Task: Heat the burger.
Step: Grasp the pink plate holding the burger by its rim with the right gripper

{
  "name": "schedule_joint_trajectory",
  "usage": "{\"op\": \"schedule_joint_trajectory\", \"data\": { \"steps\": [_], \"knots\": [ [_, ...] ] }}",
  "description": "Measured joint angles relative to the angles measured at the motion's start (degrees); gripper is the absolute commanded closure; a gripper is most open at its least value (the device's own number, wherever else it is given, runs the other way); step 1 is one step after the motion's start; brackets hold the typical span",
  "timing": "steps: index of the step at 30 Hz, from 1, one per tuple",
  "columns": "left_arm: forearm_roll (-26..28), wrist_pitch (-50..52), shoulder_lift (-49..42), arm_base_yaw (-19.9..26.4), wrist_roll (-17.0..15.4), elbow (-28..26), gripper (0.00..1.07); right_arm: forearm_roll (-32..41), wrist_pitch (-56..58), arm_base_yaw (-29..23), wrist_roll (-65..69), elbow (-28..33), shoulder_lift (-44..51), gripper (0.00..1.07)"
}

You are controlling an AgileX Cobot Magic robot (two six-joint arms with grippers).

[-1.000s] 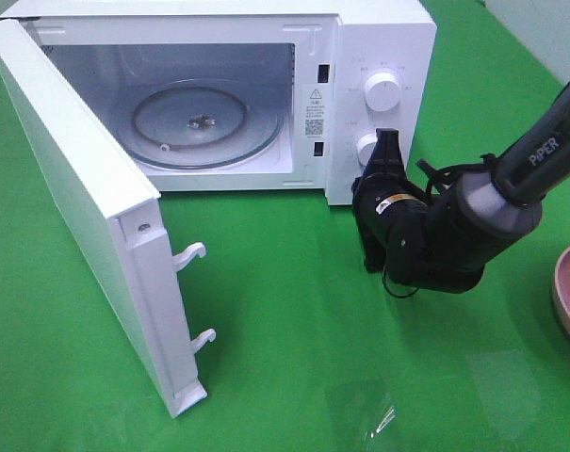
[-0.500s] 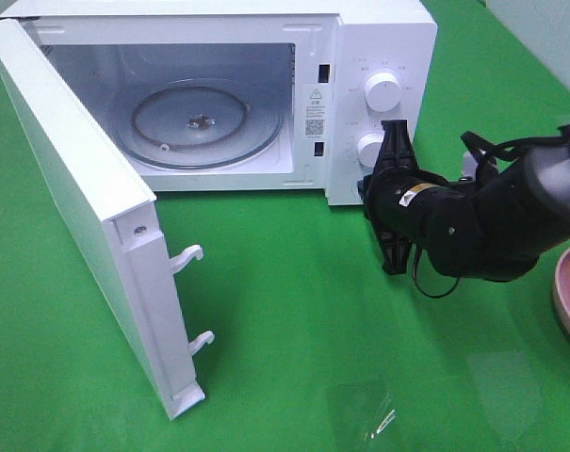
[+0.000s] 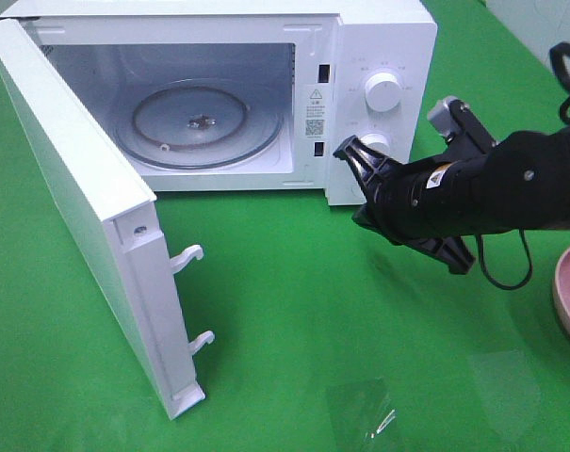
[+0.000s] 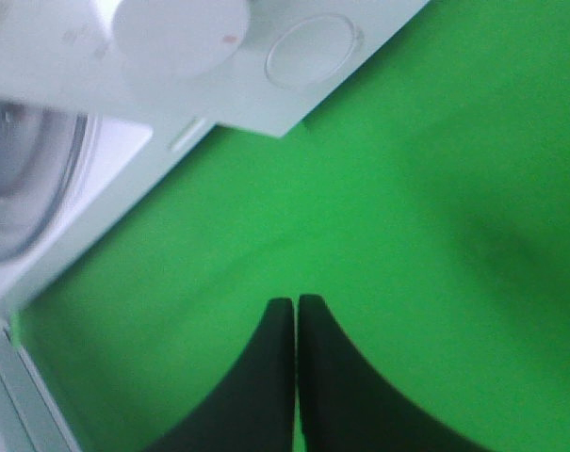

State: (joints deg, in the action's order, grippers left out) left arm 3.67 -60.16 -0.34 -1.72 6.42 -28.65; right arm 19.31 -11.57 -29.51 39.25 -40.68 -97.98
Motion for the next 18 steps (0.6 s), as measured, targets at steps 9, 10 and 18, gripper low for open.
{"op": "schedule_joint_trajectory", "data": {
  "steps": [9,10,18],
  "knots": [
    [0.0,0.0,0.0,0.0,0.0,0.0,0.07,-2.23,20.45,0.06,-29.16,0.0,9.45,1.05],
    [0.0,0.0,0.0,0.0,0.0,0.0,0.07,-3.61,24.35,0.06,-32.2,0.0,11.0,1.04],
    [0.0,0.0,0.0,0.0,0.0,0.0,0.07,-12.66,41.77,0.06,-39.25,0.0,15.81,1.0]
  ]
}}
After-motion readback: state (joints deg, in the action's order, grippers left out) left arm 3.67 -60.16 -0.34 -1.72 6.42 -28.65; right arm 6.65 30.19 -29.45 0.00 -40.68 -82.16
